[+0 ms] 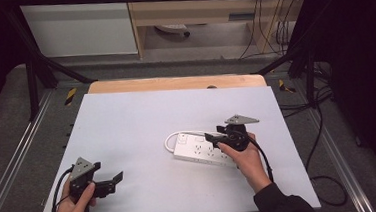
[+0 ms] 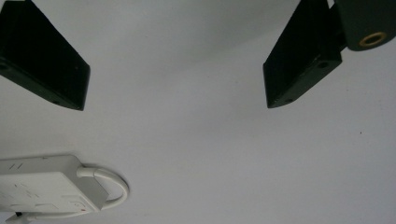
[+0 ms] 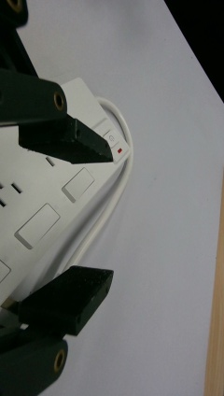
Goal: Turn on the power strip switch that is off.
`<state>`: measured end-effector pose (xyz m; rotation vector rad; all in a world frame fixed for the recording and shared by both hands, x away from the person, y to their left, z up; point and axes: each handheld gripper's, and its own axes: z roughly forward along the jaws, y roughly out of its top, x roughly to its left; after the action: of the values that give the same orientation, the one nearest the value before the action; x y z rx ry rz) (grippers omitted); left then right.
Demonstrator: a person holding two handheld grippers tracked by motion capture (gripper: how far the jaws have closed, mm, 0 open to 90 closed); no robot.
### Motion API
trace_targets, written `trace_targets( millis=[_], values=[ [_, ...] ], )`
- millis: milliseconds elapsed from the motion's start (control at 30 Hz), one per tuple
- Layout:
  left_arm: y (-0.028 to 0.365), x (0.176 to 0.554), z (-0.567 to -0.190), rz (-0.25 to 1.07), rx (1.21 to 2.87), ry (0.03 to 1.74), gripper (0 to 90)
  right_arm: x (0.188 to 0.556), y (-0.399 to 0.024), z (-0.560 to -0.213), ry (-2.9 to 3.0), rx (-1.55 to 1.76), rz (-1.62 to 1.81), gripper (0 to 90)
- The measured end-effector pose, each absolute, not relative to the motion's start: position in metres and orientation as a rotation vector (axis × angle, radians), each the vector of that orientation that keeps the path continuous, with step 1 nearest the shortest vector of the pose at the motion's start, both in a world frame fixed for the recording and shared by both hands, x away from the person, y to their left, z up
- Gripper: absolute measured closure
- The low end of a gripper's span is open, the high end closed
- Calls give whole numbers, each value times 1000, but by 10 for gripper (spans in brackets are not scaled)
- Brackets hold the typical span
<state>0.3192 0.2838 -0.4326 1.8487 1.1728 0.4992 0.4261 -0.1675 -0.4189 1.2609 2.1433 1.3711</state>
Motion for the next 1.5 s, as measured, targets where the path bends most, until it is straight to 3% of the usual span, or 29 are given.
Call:
trace_targets(
  millis=[300, 500, 1500],
  values=[
    [283, 319, -432, 499, 1846, 1172, 74, 427, -173, -414, 2099, 1323, 1331, 130],
    [284, 319, -431, 492, 1839, 1170, 73, 427, -178, -409, 2084, 1355, 1341, 67],
    [284, 319, -431, 493, 1840, 1164, 73, 418, -207, -382, 1962, 1345, 1398, 39]
  ],
)
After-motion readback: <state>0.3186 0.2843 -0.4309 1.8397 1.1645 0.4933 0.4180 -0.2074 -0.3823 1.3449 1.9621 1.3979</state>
